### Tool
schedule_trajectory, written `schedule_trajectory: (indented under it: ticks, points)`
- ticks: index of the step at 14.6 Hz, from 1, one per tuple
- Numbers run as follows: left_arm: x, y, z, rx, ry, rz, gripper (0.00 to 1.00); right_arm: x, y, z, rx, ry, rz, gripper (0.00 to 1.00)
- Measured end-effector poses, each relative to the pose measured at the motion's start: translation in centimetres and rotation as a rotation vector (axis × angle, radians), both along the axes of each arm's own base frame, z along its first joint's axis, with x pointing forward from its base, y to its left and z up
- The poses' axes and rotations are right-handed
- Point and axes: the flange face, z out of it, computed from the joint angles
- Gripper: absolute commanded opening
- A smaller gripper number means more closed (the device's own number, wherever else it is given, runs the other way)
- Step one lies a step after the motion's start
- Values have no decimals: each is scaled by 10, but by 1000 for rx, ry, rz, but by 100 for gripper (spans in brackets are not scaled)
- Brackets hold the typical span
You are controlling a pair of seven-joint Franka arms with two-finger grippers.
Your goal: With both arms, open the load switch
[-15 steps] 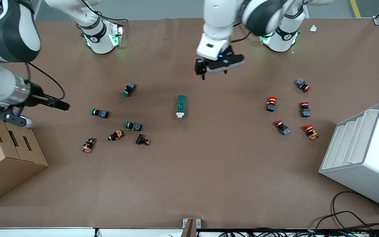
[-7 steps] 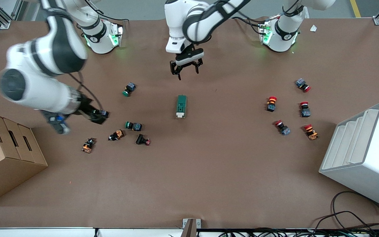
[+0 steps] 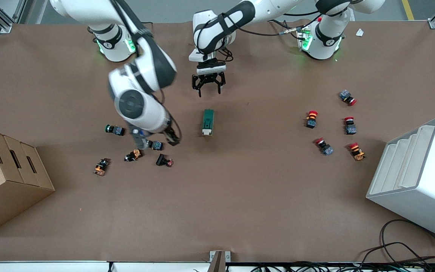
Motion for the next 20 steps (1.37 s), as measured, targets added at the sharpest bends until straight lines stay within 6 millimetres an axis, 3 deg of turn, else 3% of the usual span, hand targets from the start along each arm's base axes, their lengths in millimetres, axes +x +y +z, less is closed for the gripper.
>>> schedule_trajectory:
  ticks: [3,6,8,15,20]
  points:
    - [16,7,-25,45,-118,-82,99,-12,37,-78,-21,-30,-77,100]
    - [27,14,-54,103,-202,-133,99,-29,62,-112,-41,-32,-95,100]
    - [30,17,-67,135,-261,-177,99,-34,68,-113,-45,-27,-99,100]
    - [30,11,-75,147,-334,-236,99,-55,80,-115,-93,59,-58,100]
    - [31,10,-80,164,-357,-245,99,-66,90,-97,-115,124,-25,100]
